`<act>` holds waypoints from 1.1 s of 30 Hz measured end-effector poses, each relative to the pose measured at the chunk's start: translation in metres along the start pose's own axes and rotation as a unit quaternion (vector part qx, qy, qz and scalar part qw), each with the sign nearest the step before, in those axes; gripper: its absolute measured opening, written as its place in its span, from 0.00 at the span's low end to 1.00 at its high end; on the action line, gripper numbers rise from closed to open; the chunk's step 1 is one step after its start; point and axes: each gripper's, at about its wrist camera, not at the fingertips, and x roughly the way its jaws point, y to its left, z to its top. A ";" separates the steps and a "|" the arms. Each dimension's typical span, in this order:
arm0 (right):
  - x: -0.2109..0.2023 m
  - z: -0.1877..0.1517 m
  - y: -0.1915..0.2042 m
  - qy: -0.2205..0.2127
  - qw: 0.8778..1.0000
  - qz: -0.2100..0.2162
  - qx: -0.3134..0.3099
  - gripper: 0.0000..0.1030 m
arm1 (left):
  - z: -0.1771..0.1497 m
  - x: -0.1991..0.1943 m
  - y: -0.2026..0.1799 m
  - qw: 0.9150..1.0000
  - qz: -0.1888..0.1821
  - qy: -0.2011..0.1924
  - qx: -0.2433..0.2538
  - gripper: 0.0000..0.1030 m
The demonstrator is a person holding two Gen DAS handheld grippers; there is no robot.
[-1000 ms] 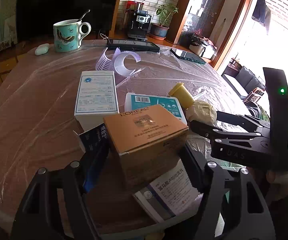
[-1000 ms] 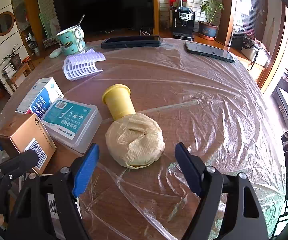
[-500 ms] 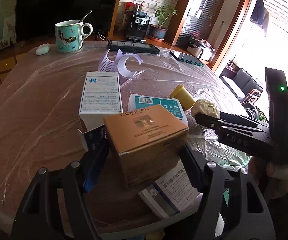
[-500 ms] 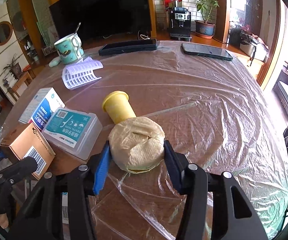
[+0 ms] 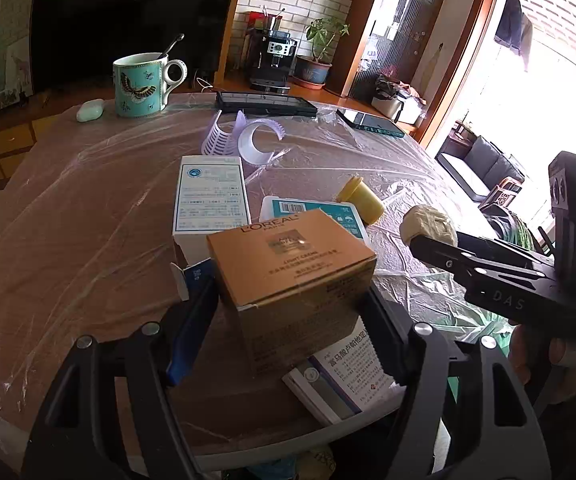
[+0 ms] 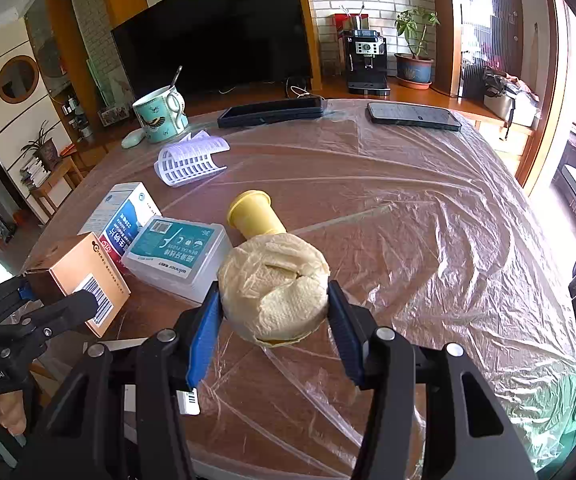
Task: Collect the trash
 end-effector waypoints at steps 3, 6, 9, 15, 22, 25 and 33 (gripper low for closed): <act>-0.001 -0.001 0.001 0.001 1.000 -0.001 0.001 0.50 | 0.000 -0.001 0.002 1.000 0.001 0.000 -0.002 0.69; -0.005 -0.003 0.004 -0.001 1.000 0.001 0.001 0.50 | 0.000 -0.004 0.002 1.000 0.003 -0.003 -0.001 0.69; -0.010 -0.004 0.007 -0.004 1.000 0.004 -0.003 0.50 | -0.001 -0.009 0.002 1.000 0.001 -0.006 0.001 0.69; -0.025 -0.011 0.016 -0.013 1.000 0.010 -0.012 0.50 | -0.004 -0.024 -0.001 1.000 -0.003 -0.014 0.009 0.69; -0.045 -0.019 0.027 -0.023 0.999 0.019 -0.026 0.50 | -0.012 -0.042 -0.007 1.000 -0.010 -0.022 0.019 0.69; -0.052 -0.024 0.030 -0.025 0.999 0.021 -0.031 0.50 | -0.016 -0.050 -0.010 0.999 -0.013 -0.024 0.027 0.69; -0.072 -0.034 0.038 -0.034 0.998 0.031 -0.044 0.50 | -0.024 -0.067 -0.019 0.998 -0.024 -0.029 0.047 0.69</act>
